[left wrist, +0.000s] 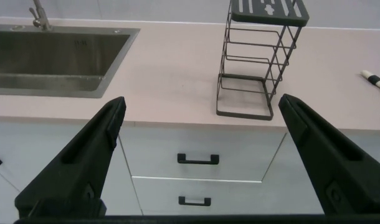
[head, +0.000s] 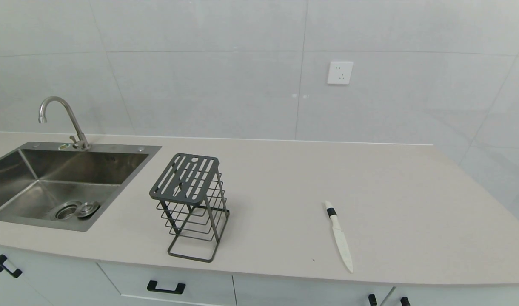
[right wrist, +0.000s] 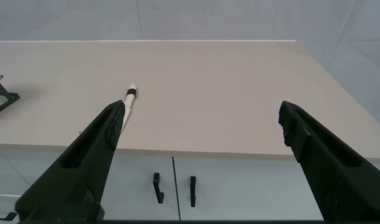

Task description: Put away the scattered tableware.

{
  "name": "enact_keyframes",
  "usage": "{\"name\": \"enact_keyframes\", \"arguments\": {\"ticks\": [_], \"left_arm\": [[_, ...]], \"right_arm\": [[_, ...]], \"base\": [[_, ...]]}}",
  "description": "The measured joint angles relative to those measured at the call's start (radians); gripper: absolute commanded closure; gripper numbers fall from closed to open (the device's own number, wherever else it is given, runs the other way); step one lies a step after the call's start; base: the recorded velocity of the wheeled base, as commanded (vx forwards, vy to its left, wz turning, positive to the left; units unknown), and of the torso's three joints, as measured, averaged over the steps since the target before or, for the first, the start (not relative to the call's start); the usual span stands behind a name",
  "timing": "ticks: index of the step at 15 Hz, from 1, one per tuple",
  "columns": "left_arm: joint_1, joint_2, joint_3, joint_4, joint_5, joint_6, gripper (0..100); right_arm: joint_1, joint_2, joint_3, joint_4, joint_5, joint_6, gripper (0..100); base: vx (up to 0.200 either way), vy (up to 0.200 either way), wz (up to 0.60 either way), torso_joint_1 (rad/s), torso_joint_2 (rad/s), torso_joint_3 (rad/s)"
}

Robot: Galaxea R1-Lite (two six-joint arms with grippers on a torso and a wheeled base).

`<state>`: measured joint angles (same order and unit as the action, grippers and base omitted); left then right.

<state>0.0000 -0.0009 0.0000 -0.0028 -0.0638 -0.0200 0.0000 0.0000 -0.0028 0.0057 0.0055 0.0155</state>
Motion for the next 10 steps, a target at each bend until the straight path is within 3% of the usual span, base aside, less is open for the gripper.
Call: {"name": "enact_keyframes", "arguments": {"ticks": [3, 10], "left_arm": [[0.000, 0.000, 0.000, 0.001, -0.006, 0.017, 0], [0.000, 0.000, 0.000, 0.001, -0.008, 0.022, 0]], "right_arm": [[0.000, 0.000, 0.000, 0.000, 0.000, -0.002, 0], [0.000, 0.000, 0.000, -0.001, 0.000, -0.005, 0]], "base": [[0.000, 0.000, 0.00, 0.000, 0.00, 0.000], [0.000, 0.000, 0.00, 0.000, 0.00, 0.000]]}}
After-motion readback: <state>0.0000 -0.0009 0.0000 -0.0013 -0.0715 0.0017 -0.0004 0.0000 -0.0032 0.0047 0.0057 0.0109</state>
